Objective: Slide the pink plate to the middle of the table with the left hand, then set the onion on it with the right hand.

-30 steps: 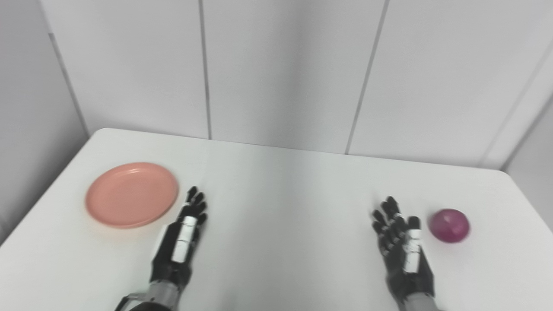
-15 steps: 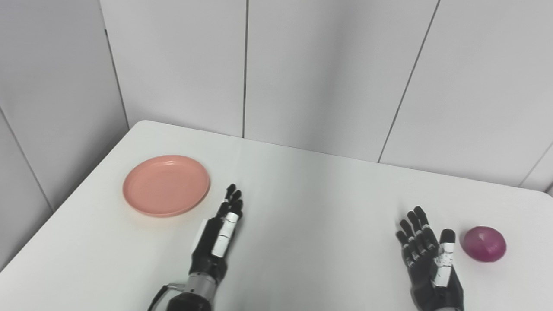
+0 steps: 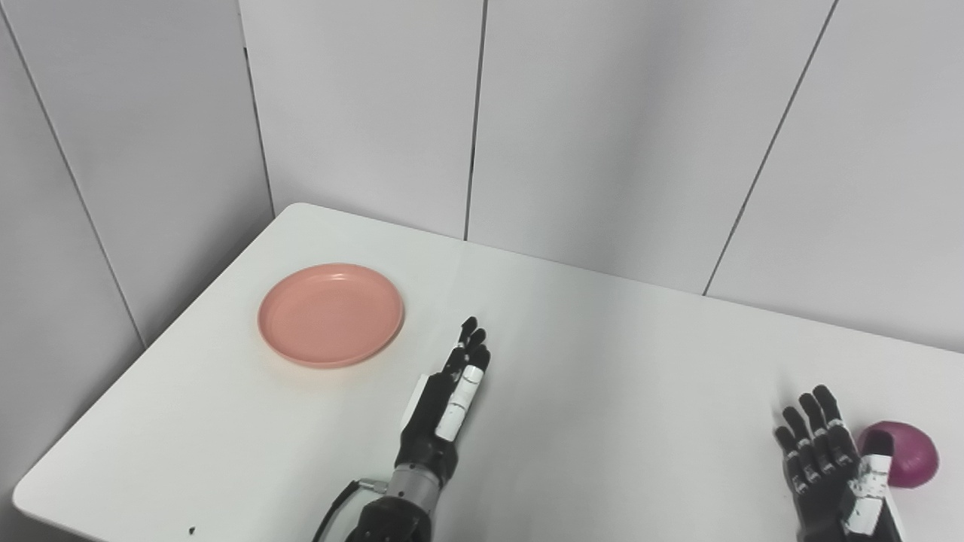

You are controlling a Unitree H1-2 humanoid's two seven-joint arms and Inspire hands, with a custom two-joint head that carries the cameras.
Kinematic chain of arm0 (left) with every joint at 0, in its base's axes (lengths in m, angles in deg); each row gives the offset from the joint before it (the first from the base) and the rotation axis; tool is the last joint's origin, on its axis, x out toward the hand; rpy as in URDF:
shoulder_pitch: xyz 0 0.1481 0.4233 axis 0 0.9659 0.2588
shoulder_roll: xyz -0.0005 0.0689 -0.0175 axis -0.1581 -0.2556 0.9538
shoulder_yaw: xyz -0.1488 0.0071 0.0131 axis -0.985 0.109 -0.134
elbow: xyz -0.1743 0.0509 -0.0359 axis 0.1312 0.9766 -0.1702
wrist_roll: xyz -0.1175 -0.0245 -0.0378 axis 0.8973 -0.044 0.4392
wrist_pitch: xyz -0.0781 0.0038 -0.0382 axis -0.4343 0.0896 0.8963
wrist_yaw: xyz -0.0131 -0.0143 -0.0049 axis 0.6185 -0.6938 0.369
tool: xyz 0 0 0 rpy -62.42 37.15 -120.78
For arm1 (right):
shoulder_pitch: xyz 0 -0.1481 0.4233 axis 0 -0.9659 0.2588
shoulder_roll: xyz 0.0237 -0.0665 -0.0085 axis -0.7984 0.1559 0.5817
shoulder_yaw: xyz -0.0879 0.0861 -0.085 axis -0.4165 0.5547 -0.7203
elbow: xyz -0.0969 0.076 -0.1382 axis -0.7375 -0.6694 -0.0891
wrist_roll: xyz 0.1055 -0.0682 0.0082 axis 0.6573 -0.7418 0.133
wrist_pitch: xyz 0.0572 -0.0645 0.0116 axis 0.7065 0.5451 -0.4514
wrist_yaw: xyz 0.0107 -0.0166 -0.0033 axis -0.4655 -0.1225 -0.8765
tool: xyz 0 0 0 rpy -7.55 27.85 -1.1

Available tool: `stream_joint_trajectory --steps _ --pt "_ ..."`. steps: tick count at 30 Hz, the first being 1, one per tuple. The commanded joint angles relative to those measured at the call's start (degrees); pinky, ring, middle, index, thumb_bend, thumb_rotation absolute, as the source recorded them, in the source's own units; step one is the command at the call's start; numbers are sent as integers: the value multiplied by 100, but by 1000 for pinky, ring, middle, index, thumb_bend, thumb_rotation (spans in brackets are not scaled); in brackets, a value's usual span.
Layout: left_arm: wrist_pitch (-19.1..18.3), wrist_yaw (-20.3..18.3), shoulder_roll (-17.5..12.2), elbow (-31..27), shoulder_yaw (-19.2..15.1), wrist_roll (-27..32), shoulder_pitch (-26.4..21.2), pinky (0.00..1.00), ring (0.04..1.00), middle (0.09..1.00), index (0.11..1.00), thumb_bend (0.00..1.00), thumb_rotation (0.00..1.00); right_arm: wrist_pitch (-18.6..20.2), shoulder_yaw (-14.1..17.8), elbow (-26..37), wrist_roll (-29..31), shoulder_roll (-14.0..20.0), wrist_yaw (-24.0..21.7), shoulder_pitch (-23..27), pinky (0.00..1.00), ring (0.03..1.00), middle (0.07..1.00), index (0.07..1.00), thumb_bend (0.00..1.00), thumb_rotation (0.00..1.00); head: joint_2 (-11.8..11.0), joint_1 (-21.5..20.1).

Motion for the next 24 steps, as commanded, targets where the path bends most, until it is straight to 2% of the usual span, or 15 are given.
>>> stream_joint_trajectory --steps 1,5,11,14,17,21,24 --pt "211 -35 -3 553 7 4 266 1000 1000 1000 1000 774 871 -18 30 -680 -63 2 -41 -515 1000 991 997 1000 898 959 -25 9" --pt "198 -65 -29 541 21 14 240 1000 1000 1000 1000 788 868 -88 22 -759 -94 -17 -59 -480 1000 993 997 1000 936 951 -87 41" --pt "-215 -108 -83 -17 43 67 149 1000 1000 1000 1000 881 855 -119 64 -832 -30 -71 -98 -458 1000 999 1000 1000 988 924 -112 25" --pt "-781 -149 -109 -616 -65 304 -90 1000 1000 1000 1000 914 858 -117 44 -802 -57 -104 -71 -471 1000 992 999 999 994 927 -128 -16" --pt "-1332 -185 -203 -1090 -239 618 -394 1000 1000 1000 1000 880 882 -159 14 -792 -110 -121 -56 -481 1000 983 992 997 988 939 -129 -22" --pt "-1862 -140 -392 -1475 -445 788 -873 1000 1000 996 1000 861 918 -161 15 -765 -140 -138 -45 -492 1000 964 973 975 976 942 -138 21" --pt "-2151 -133 -591 -1545 -621 903 -1315 1000 1000 996 1000 868 933 -194 0 -776 -187 -140 -46 -485 1000 966 974 976 985 945 -160 3"
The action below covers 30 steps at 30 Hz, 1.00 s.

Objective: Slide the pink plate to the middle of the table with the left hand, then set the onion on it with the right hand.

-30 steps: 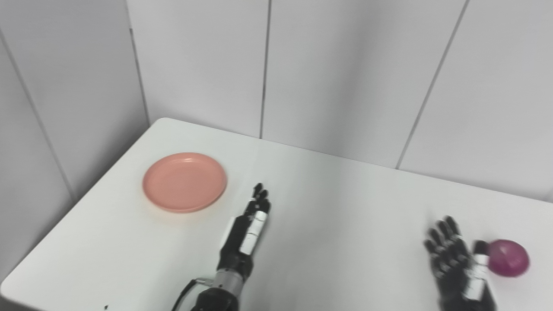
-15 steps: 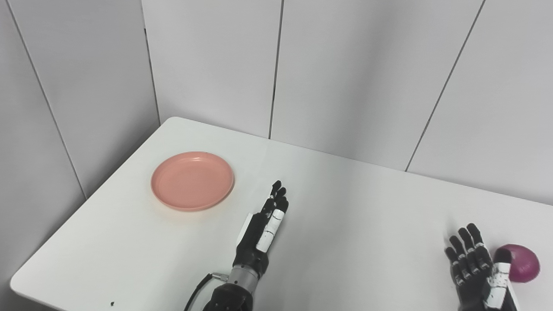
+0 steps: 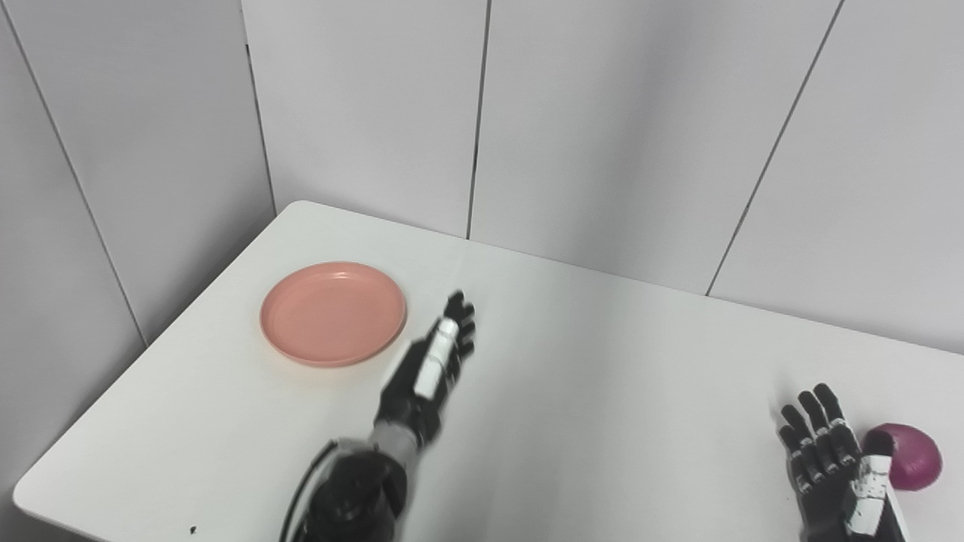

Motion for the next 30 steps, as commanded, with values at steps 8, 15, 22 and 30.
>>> stream_joint_trajectory --steps 8,15,22,30 --pt "-617 -35 -580 188 -414 329 -1402 1000 1000 1000 1000 891 926 -137 11 -705 -58 -135 -5 -562 1000 960 968 973 983 941 -25 -24" --pt "-713 -215 -1147 760 -663 472 -2106 1000 1000 996 1000 915 911 -165 24 -813 -46 -134 -22 -534 1000 943 954 953 996 927 -23 -32" --pt "-441 -425 -1738 1669 -850 522 -2612 1000 1000 958 984 921 887 -152 12 -763 -51 -129 -37 -555 1000 933 938 936 991 927 -26 -39" --pt "191 -948 -2490 3129 -1059 597 -3198 1000 986 945 988 940 872 -138 42 -750 -42 -124 -11 -566 998 934 942 941 1000 910 -11 -46"
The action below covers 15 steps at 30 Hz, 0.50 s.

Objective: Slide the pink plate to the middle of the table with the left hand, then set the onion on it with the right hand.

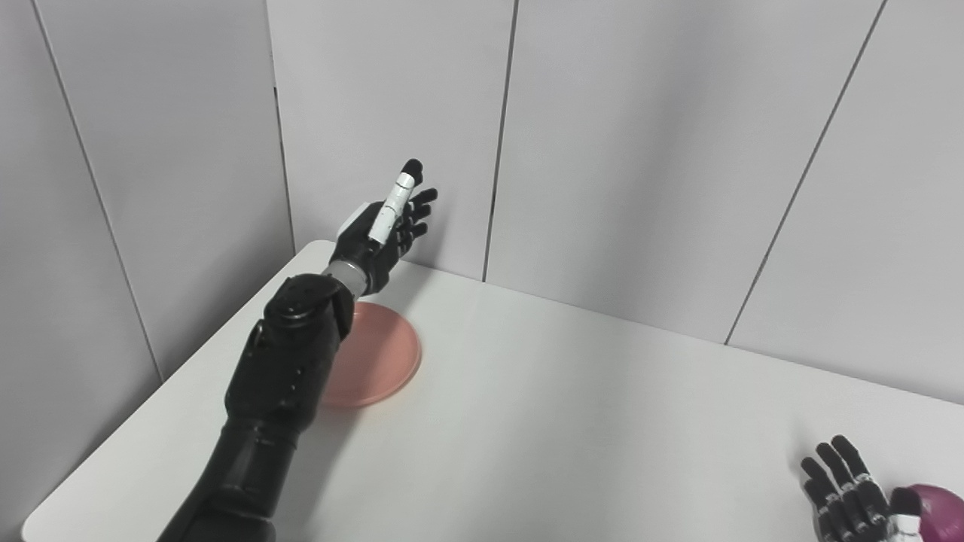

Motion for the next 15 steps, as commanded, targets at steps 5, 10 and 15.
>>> stream_joint_trajectory --steps 5,10,15 --pt "962 -219 -679 1022 -160 -72 -793 989 956 930 952 925 864 -18 42 -642 -15 -115 7 -647 1000 934 945 945 1000 907 43 6" --pt "1232 -437 -897 1620 -221 -5 -857 1000 991 951 963 895 861 9 61 -595 -7 -96 -18 -668 973 916 929 930 1000 905 62 17" --pt "1465 -361 -963 1855 -278 -63 -728 963 960 936 965 904 854 39 68 -548 7 -73 -33 -689 930 903 915 912 1000 889 93 20"
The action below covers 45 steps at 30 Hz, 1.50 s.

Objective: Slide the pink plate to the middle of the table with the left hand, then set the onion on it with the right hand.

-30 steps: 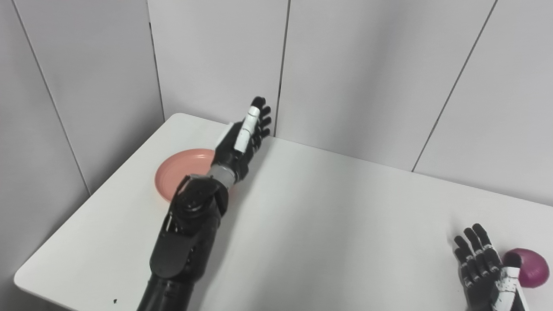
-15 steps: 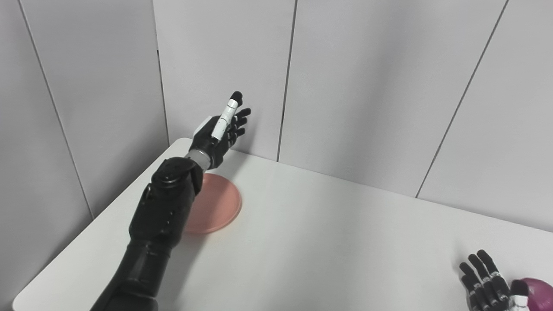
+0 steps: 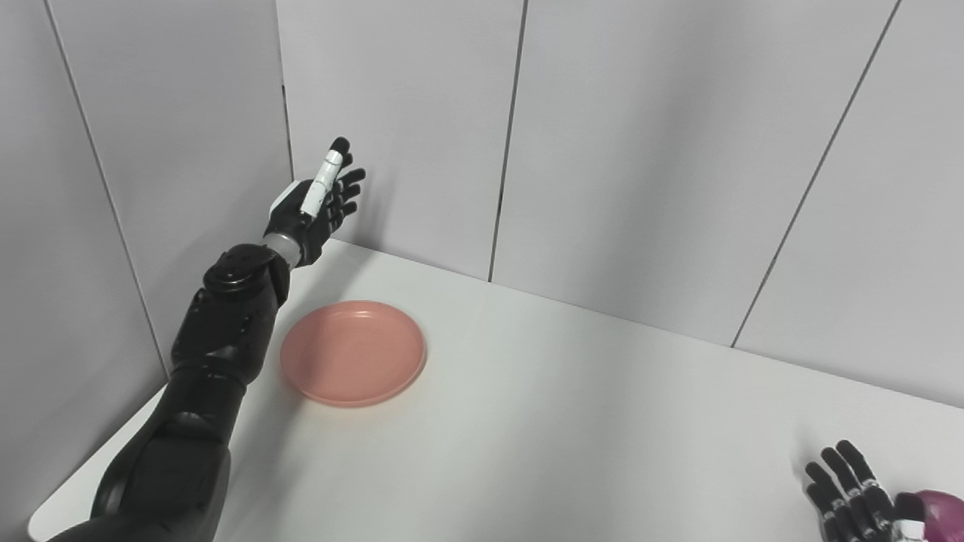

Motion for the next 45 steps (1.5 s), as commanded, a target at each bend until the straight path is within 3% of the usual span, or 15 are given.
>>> stream_joint_trajectory --steps 1,19,33,36,45 --pt "329 24 -187 -92 -87 1 -194 956 959 935 960 909 848 36 26 -565 43 -81 -51 -657 928 902 914 912 1000 888 16 4" --pt "718 96 -151 177 -229 1 480 945 940 944 968 920 867 196 17 -355 94 -24 10 -743 825 849 864 857 1000 852 128 16" --pt "722 118 -279 -15 -347 42 736 991 960 936 967 902 877 269 41 -333 158 51 16 -750 927 903 917 919 1000 857 160 65" --pt "825 84 -299 101 -364 29 782 968 949 931 961 882 879 252 46 -366 175 70 -7 -744 936 903 917 921 1000 855 174 66" --pt "1090 -60 -250 567 -311 14 877 950 939 914 935 948 838 328 42 -276 189 78 45 -779 903 878 898 900 1000 857 213 73"
